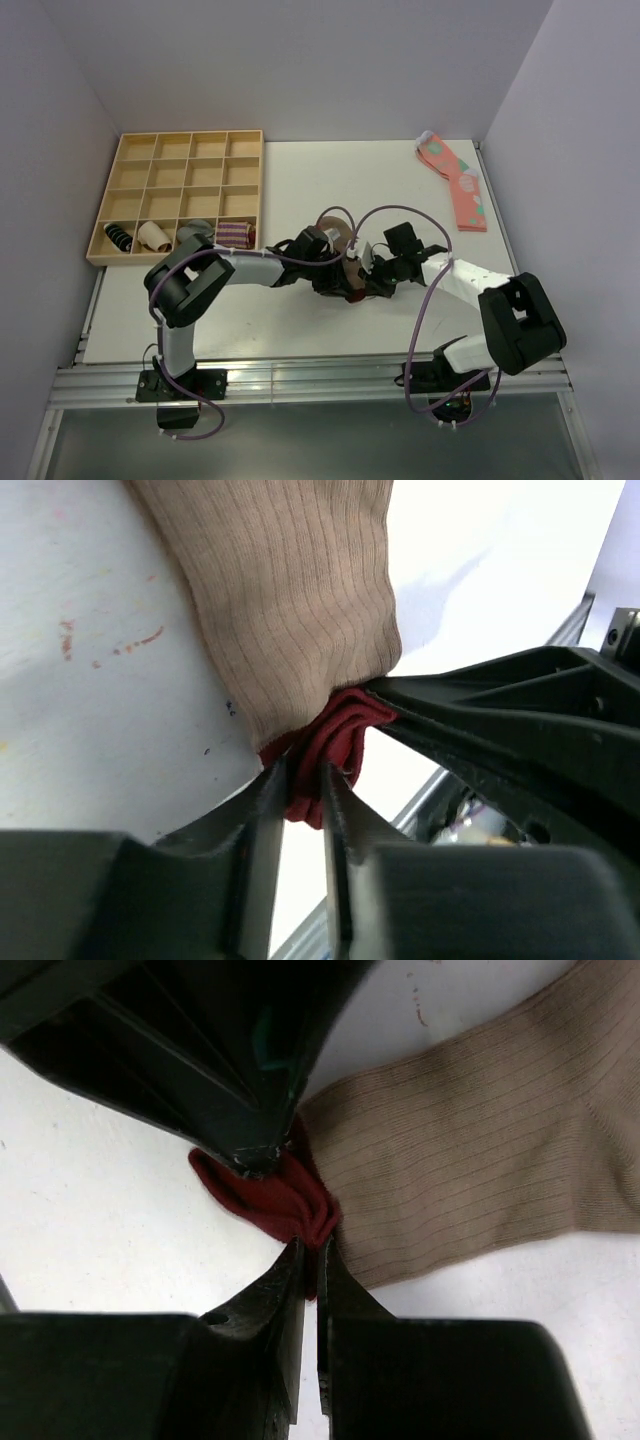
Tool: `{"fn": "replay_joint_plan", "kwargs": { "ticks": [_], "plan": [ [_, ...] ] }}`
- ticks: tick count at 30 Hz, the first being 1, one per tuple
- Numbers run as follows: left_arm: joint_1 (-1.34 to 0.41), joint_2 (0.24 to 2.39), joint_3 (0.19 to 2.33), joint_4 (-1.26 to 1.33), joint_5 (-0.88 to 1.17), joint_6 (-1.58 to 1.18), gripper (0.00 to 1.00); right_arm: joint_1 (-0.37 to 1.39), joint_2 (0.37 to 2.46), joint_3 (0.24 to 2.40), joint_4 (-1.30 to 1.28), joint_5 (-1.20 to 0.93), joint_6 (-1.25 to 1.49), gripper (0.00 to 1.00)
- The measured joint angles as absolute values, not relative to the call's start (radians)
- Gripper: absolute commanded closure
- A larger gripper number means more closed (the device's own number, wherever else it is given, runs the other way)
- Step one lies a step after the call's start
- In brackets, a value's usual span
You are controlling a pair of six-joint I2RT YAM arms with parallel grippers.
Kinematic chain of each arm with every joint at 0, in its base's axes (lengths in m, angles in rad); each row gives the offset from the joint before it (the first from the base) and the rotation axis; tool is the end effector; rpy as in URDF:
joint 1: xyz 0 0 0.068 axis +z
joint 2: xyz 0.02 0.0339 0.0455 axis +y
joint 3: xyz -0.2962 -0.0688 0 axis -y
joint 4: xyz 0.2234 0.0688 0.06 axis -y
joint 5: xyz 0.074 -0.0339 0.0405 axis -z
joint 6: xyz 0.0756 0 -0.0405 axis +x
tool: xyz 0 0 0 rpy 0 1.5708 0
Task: Roll the socks
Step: Roll the sock at the center of the board.
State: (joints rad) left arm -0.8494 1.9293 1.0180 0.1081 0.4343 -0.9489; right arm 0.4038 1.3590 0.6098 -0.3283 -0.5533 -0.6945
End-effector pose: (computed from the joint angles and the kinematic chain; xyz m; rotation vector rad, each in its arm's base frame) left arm 0.2451 -0.3268 0.1485 0.1069 2.7313 -1.2344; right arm 0.1938 0.1260 0.1730 -1.4649 2.0497 0.6144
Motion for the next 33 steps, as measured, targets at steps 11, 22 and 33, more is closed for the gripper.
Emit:
{"fn": "replay_joint_plan", "kwargs": {
  "ticks": [11, 22, 33],
  "plan": [
    [-0.860, 1.874, 0.959, 0.191, 0.199, -0.981, 0.52, 0.373, 1.409, 0.655, -0.385, -0.577, -0.691, 1.00],
    [-0.861, 1.932, 1.058, 0.194, -0.025, -0.982, 0.49, 0.371, 1.417, 0.668, -0.411, -0.586, -0.688, 1.00],
    [-0.825, 1.957, 1.138, 0.084, -0.258, -1.008, 0.44, 0.368, 1.427, 0.673, -0.415, -0.594, -0.688, 1.00]
  ]
}}
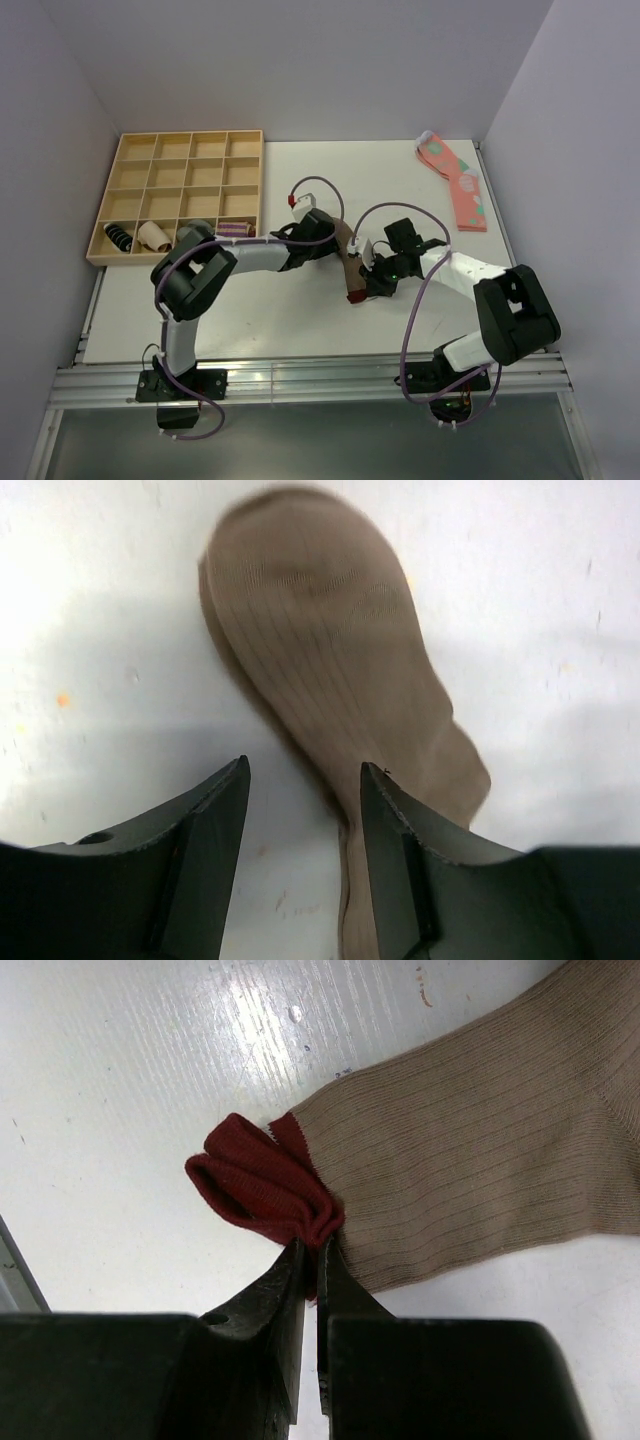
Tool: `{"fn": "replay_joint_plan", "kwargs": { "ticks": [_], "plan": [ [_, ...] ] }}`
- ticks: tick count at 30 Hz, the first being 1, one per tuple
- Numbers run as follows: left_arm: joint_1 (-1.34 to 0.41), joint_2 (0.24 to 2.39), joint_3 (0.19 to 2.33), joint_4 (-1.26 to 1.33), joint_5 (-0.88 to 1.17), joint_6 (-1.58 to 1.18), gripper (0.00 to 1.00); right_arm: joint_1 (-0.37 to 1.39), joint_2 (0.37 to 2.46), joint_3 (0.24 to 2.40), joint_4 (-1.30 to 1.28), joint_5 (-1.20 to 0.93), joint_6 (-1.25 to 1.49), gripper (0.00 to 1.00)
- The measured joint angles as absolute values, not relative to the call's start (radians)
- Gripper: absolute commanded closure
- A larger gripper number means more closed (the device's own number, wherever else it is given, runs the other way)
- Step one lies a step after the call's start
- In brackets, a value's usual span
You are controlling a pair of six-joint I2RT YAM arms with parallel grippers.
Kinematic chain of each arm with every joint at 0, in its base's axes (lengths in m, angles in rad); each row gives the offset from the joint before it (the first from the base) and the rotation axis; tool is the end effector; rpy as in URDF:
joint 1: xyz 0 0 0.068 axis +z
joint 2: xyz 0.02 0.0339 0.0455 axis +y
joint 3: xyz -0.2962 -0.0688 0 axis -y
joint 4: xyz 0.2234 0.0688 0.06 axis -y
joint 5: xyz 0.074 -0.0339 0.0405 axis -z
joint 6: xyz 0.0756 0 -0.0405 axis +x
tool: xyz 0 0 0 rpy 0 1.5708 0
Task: Roll the socks
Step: Roll the sock at the center of the board.
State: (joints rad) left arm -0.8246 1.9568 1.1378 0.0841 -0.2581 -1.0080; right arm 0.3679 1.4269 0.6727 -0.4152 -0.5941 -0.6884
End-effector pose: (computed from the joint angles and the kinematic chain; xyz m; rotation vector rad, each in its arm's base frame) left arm 0.3109 -0.3078 0.1671 -0.3517 2.3385 -0.6453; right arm 0.2039 0.1239 0.1716 -1.4348 2.1413 0.6939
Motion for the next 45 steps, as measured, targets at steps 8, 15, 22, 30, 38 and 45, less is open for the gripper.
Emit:
{"fn": "replay_joint_plan", "kwargs": {
  "ticks": [8, 15, 22, 30, 38, 45],
  "plan": [
    [-0.815, 2.037, 1.270, 0.010, -0.321, -1.006, 0.47, 0.364, 1.430, 0.677, -0.421, -0.600, -0.689, 1.00],
    [-0.815, 2.105, 1.380, -0.066, -0.361, -0.986, 0.62, 0.359, 1.431, 0.685, -0.440, -0.612, -0.689, 1.00],
    [-0.812, 2.119, 1.392, -0.087, -0.372, -0.973, 1.00, 0.352, 1.442, 0.688, -0.444, -0.622, -0.690, 1.00],
    [-0.794, 2.101, 1.332, -0.008, -0.359, -0.997, 1.00, 0.318, 1.452, 0.701, -0.473, -0.640, -0.697, 1.00],
    [-0.760, 2.043, 1.232, 0.038, -0.356, -1.027, 1.00, 0.273, 1.549, 0.794, -0.554, -0.659, -0.706, 1.00],
    [-0.754, 2.027, 1.197, 0.070, -0.355, -1.040, 1.00, 0.239, 1.691, 0.940, -0.686, -0.670, -0.720, 1.00]
  ]
}}
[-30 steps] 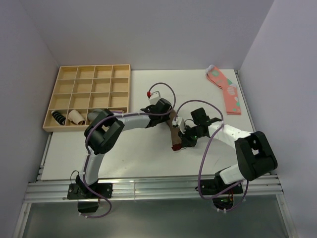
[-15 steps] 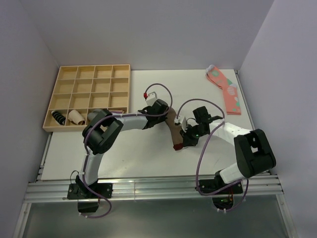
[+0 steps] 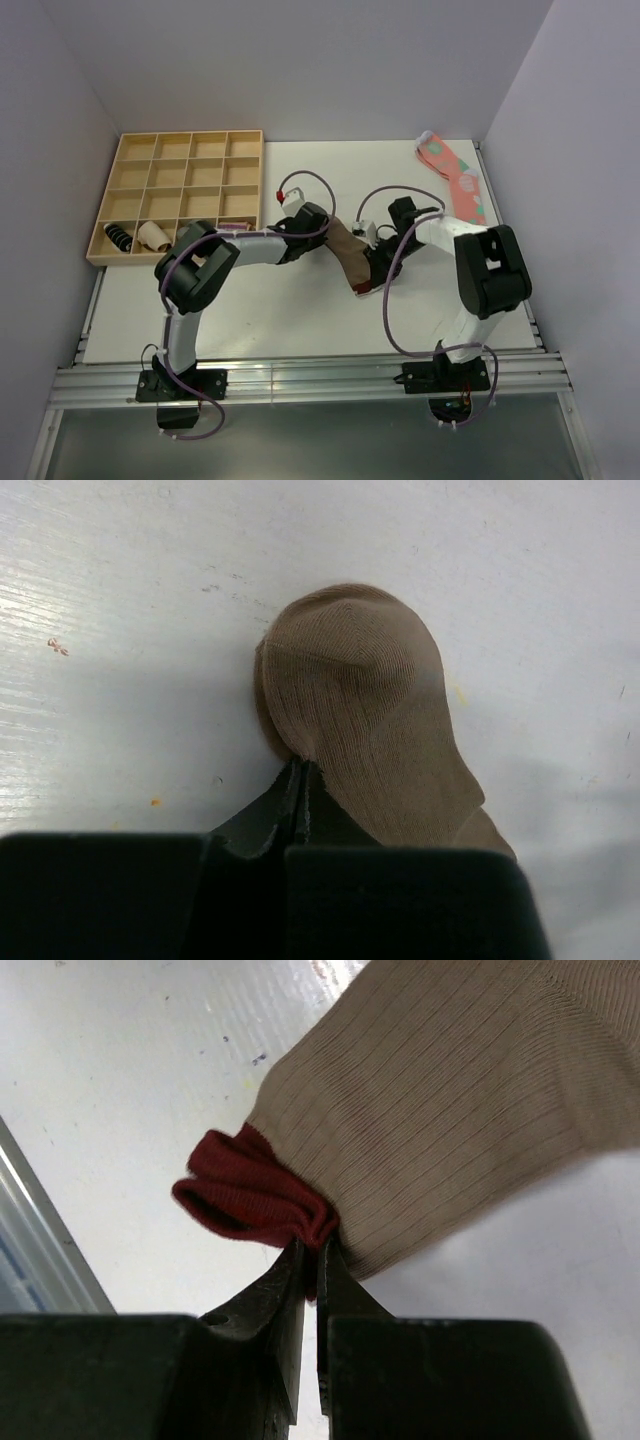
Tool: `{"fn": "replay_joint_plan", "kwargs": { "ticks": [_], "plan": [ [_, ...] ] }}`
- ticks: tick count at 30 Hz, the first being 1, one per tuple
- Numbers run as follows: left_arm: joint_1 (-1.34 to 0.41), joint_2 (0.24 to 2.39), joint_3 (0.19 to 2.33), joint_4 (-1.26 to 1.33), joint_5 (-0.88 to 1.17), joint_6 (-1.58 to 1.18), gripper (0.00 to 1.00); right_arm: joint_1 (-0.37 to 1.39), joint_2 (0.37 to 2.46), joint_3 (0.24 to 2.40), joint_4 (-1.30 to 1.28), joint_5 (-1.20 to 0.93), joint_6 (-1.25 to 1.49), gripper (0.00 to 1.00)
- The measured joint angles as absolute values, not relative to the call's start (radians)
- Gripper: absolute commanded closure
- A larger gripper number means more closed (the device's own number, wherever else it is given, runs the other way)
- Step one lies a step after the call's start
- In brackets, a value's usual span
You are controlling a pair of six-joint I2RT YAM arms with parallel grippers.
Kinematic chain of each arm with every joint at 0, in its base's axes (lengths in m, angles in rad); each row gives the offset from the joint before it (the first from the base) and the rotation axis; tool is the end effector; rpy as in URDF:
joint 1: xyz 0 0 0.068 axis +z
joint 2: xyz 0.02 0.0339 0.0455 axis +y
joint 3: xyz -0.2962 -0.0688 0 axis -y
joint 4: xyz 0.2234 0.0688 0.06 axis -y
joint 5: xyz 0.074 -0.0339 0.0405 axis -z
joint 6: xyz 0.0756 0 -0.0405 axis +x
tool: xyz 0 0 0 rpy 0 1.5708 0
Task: Roll the socks
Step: Roll the sock at the center of the board.
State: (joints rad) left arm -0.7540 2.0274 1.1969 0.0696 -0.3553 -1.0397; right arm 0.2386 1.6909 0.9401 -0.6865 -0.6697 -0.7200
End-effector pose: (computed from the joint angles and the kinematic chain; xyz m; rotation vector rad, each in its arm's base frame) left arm 0.3464 -0.2892 0.1550 -0.5075 2.2731 -0.5176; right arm 0.2585 0.1112 0.1669 -1.3122 2.3875 0.8770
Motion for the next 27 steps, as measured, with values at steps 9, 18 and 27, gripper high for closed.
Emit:
{"fn": "replay_joint_plan", "kwargs": {
  "ticks": [9, 18, 27],
  "plan": [
    [-0.749, 1.980, 1.089, 0.171, -0.356, -1.053, 1.00, 0.232, 1.856, 1.100, -0.855, -0.680, -0.694, 1.00],
    [-0.759, 1.961, 1.006, 0.297, -0.366, -1.034, 1.00, 0.260, 1.922, 1.191, -0.942, -0.609, -0.619, 1.00],
    [-0.806, 1.894, 0.910, 0.334, -0.426, -0.968, 0.62, 0.307, 2.006, 1.295, -1.042, -0.560, -0.560, 1.00]
  ]
}}
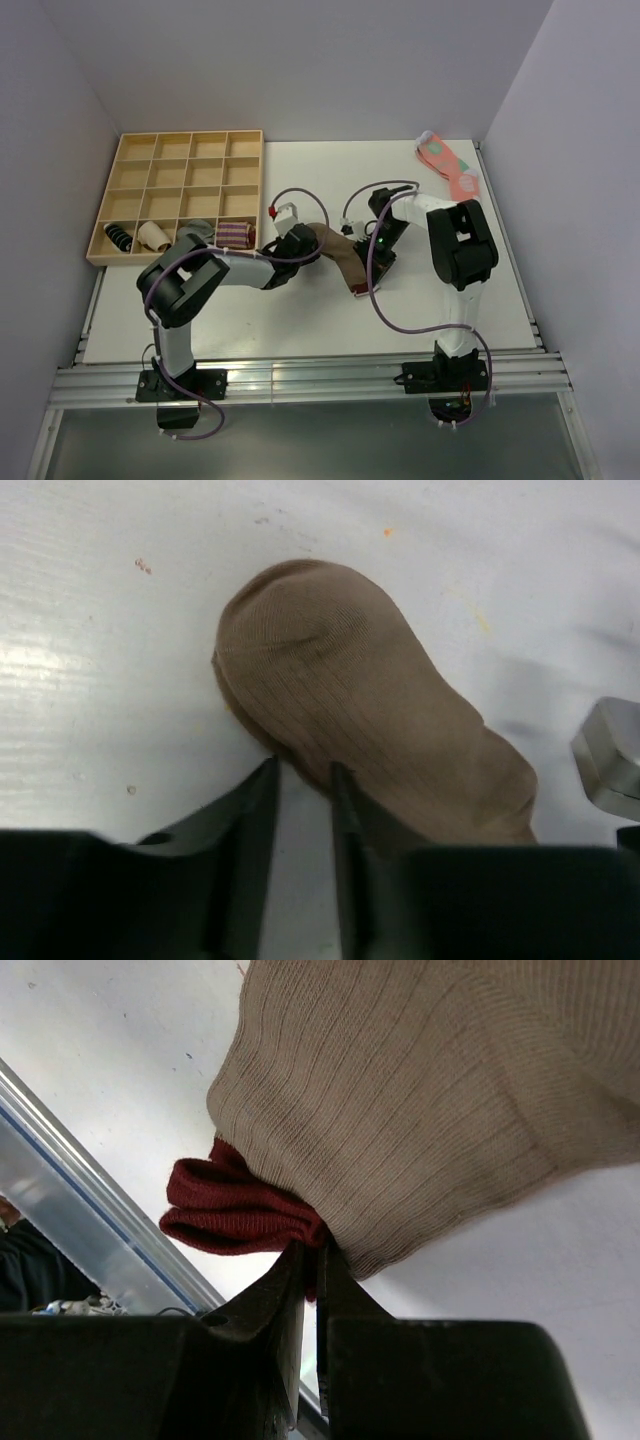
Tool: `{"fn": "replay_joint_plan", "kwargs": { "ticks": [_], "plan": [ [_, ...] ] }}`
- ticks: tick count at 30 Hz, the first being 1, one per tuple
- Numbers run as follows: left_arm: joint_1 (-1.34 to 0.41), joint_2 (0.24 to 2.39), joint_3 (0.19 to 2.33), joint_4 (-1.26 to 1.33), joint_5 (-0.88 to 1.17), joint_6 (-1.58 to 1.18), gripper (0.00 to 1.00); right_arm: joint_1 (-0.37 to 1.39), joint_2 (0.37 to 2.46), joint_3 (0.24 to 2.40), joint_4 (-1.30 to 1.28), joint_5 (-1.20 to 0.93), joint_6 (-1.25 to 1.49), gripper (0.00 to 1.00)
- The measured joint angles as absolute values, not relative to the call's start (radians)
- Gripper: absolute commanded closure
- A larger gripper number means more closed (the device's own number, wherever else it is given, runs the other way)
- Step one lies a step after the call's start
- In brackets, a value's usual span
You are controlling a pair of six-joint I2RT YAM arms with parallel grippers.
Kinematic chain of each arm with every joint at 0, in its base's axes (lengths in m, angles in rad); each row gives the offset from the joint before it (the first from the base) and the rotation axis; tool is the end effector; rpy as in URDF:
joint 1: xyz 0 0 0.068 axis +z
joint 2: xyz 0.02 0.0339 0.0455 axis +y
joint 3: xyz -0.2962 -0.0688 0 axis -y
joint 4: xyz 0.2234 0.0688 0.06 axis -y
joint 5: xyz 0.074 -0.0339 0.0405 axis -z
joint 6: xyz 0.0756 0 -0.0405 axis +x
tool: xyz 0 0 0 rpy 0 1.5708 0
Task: Roll the socks
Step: Roll the sock at the center of the board.
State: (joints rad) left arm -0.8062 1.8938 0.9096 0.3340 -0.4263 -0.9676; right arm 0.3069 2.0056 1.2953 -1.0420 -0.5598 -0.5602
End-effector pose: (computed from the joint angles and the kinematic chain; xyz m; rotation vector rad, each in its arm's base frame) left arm 0.3004 -0.2680 0.1551 -0.4115 2.1675 -0.5431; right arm 0.3009 0.1375 0.1462 1.1541 -2.6745 -0.8638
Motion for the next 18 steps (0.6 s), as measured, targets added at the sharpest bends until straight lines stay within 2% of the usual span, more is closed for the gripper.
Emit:
{"fn": "replay_joint_plan", "kwargs": {
  "ticks": [3, 7, 12, 18],
  "plan": [
    [-0.827, 1.862, 0.883, 0.333, -0.448, -0.938, 0.53, 0.327, 2.015, 1.307, -1.054, -0.548, -0.542, 1.00],
    [-0.850, 1.816, 0.831, 0.333, -0.482, -0.909, 0.52, 0.358, 2.025, 1.313, -1.068, -0.543, -0.521, 1.00],
    [-0.909, 1.732, 0.708, 0.392, -0.530, -0.811, 0.55, 0.369, 2.058, 1.346, -1.100, -0.545, -0.506, 1.00],
    [-1.128, 1.671, 0.591, 0.608, -0.528, -0.585, 0.53, 0.369, 2.076, 1.363, -1.119, -0.547, -0.488, 1.00]
  ]
}}
